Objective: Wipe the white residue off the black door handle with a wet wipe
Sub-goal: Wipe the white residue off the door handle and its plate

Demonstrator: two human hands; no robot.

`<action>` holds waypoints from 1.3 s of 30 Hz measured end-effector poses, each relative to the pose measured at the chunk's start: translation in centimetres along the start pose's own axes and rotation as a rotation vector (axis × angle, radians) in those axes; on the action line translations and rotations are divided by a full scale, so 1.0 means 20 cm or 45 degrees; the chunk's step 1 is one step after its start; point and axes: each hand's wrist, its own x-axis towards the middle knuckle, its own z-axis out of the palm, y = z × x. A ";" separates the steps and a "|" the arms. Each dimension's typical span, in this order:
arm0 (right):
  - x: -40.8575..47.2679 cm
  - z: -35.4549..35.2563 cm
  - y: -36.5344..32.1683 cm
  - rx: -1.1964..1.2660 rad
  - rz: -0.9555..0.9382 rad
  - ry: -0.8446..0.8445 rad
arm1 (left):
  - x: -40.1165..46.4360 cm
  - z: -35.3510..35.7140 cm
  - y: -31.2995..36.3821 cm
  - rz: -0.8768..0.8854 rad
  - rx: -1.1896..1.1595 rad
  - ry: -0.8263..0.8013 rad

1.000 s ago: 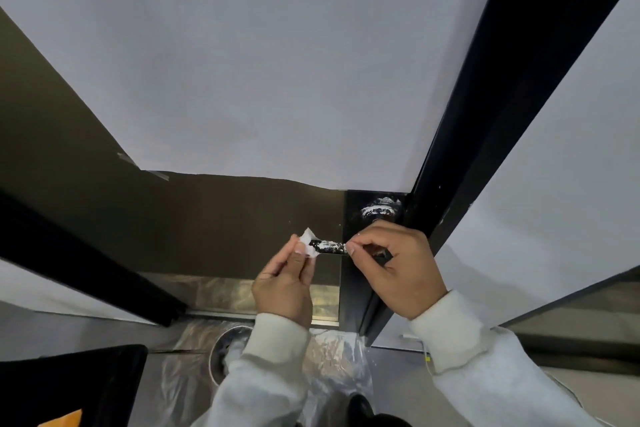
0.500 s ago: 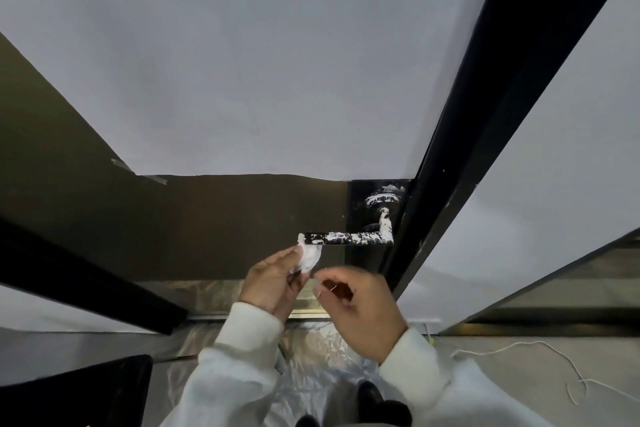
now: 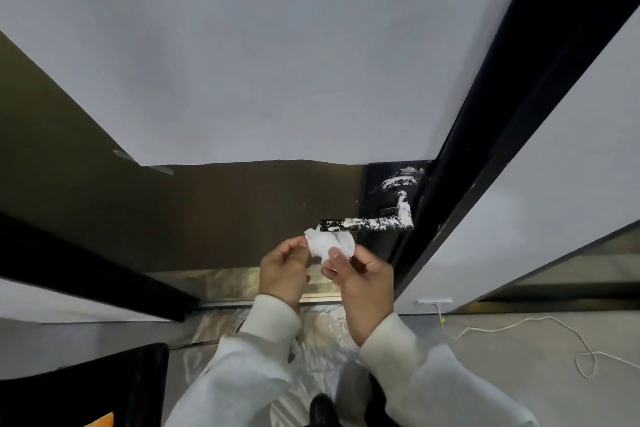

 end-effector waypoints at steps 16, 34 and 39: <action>0.08 0.03 0.00 -1.045 -1.203 0.150 | 0.10 -0.06 0.19 0.506 0.326 -0.511; 0.00 0.00 0.08 -1.307 -1.010 -0.033 | 0.12 -0.06 0.19 0.511 0.356 -0.590; 0.05 0.07 0.02 -1.404 -0.915 -0.038 | 0.11 -0.05 0.20 0.471 0.316 -0.595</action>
